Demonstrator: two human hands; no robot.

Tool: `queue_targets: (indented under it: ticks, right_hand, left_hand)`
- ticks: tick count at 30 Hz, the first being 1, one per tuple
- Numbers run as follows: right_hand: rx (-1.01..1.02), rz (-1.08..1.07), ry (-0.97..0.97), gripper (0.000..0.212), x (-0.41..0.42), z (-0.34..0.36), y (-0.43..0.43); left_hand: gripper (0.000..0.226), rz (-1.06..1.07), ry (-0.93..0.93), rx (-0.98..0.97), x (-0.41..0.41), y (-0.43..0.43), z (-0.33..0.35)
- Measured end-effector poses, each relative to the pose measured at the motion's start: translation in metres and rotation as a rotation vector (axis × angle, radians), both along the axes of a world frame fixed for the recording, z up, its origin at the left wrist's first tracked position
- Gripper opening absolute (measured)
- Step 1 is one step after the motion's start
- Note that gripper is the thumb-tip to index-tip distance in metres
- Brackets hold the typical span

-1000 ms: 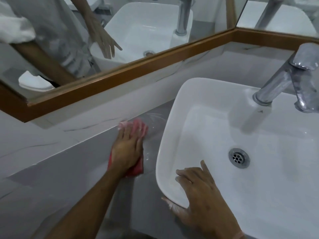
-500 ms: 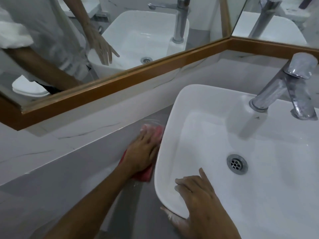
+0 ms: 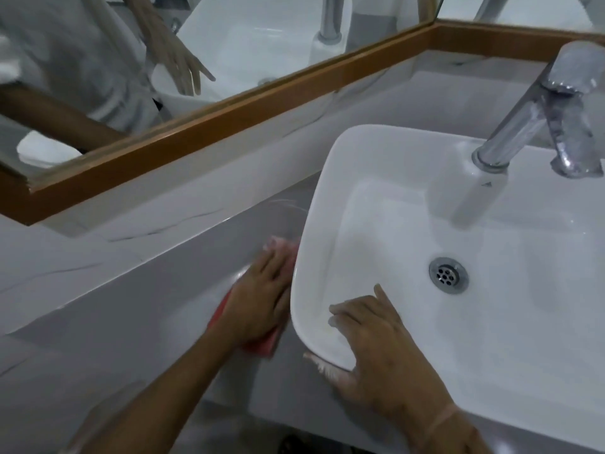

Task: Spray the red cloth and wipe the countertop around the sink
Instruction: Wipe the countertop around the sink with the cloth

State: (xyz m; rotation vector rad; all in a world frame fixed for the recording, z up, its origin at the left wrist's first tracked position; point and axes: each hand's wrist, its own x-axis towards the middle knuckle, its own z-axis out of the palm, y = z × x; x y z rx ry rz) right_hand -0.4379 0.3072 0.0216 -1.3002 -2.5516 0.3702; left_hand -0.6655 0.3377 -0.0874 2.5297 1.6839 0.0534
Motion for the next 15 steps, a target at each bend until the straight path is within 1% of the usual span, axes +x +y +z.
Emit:
queue_targets:
  ticks: [2, 3, 4, 5, 6, 7, 8, 9, 10, 11, 13, 15]
  right_hand:
    - [-0.001, 0.003, -0.002, 0.047, 0.000, 0.001, 0.000]
    - [0.000, -0.001, -0.004, 0.048, -0.001, 0.001, 0.000]
    - [0.000, -0.003, -0.008, 0.048, -0.001, 0.002, 0.000]
    - [0.003, -0.004, -0.010, 0.049, -0.002, 0.001, 0.000]
    - [0.006, -0.006, -0.013, 0.049, -0.002, 0.002, 0.000]
    - [0.003, -0.008, -0.018, 0.050, -0.002, 0.002, -0.001]
    - [0.002, -0.008, -0.021, 0.050, -0.002, 0.002, -0.001]
    - [0.004, -0.010, -0.021, 0.050, -0.001, 0.002, 0.000]
    - [0.005, -0.008, -0.020, 0.050, -0.002, 0.002, -0.001]
    - [0.005, -0.006, -0.022, 0.050, -0.002, 0.001, -0.001]
    - [0.003, -0.009, -0.030, 0.051, -0.001, 0.000, 0.000]
    - [-0.008, -0.007, -0.042, 0.051, -0.001, -0.002, 0.001]
  left_hand:
    - [0.051, -0.047, -0.077, -0.045, -0.022, -0.048, -0.003]
    - [0.051, -0.056, -0.078, -0.044, -0.042, -0.061, 0.001]
    - [0.051, -0.049, -0.037, -0.012, -0.066, -0.066, 0.003]
    - [0.052, 0.010, -0.021, -0.021, -0.087, -0.066, 0.006]
    - [0.054, 0.122, -0.036, -0.027, -0.102, -0.058, 0.010]
    - [0.056, 0.279, -0.062, -0.023, -0.108, -0.046, 0.015]
    - [0.058, 0.426, -0.086, 0.001, -0.103, -0.034, 0.018]
    - [0.058, 0.520, -0.083, 0.017, -0.088, -0.023, 0.020]
    - [0.057, 0.542, -0.059, 0.031, -0.068, -0.019, 0.019]
    - [0.057, 0.491, -0.047, 0.034, -0.046, -0.021, 0.016]
    - [0.056, 0.314, -0.093, 0.044, -0.008, -0.043, 0.011]
    - [0.051, 0.235, -0.125, -0.003, 0.003, -0.082, 0.006]
